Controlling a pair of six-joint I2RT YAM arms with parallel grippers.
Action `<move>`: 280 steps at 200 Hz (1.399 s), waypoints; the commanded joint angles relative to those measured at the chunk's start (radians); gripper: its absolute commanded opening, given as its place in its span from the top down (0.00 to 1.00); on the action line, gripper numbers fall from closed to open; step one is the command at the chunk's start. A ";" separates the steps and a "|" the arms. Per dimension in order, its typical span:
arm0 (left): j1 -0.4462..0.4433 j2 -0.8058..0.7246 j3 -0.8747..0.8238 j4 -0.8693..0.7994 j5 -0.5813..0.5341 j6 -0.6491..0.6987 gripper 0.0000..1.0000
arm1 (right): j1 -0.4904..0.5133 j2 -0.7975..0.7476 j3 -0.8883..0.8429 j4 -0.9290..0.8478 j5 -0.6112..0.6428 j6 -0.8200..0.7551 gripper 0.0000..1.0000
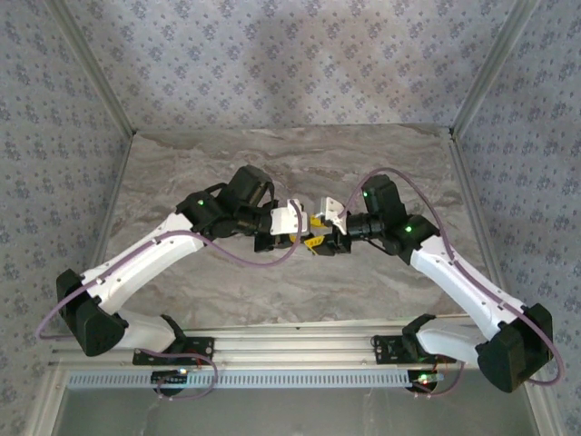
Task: Insert the wireless bluetooth earbuds into the charging case
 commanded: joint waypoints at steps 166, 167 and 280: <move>0.084 -0.112 -0.226 0.479 0.350 -0.214 0.56 | -0.136 -0.092 -0.078 0.202 -0.334 0.130 0.86; 0.085 -0.112 -0.226 0.480 0.350 -0.215 0.56 | -0.136 -0.092 -0.077 0.203 -0.334 0.130 0.86; 0.075 -0.095 -0.211 0.463 0.368 -0.214 0.73 | -0.124 -0.074 -0.072 0.241 -0.322 0.156 0.85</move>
